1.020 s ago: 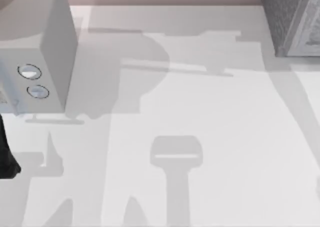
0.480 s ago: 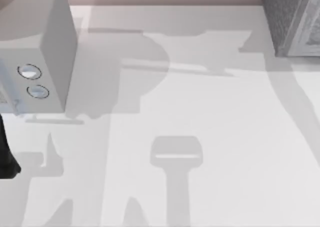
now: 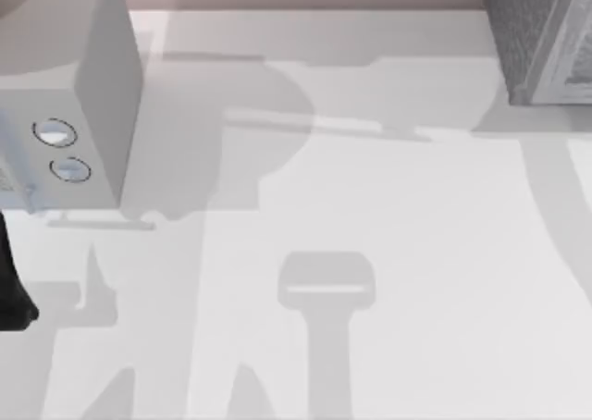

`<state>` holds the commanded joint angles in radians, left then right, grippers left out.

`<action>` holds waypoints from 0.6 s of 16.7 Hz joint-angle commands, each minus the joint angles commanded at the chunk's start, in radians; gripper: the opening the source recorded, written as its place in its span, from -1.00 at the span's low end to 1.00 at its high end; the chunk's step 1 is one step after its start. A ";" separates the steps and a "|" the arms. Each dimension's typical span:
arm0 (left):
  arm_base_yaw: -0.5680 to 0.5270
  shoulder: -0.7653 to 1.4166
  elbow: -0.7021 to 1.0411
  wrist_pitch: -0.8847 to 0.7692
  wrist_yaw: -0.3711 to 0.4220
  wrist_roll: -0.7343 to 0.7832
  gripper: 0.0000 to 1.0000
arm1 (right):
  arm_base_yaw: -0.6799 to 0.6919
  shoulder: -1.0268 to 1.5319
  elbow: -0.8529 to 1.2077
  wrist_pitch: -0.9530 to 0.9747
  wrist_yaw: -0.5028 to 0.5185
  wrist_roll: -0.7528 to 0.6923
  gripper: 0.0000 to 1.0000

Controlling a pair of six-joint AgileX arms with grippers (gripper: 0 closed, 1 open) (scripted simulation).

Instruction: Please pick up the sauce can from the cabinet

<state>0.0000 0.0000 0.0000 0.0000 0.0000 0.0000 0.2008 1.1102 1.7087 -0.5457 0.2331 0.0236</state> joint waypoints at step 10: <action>0.000 0.000 0.000 0.000 0.000 0.000 1.00 | -0.125 -0.697 -1.190 0.339 -0.149 -0.014 -1.00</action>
<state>0.0000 0.0000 0.0000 0.0000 0.0000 0.0000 0.0757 0.4135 0.5192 -0.2066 0.0842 0.0095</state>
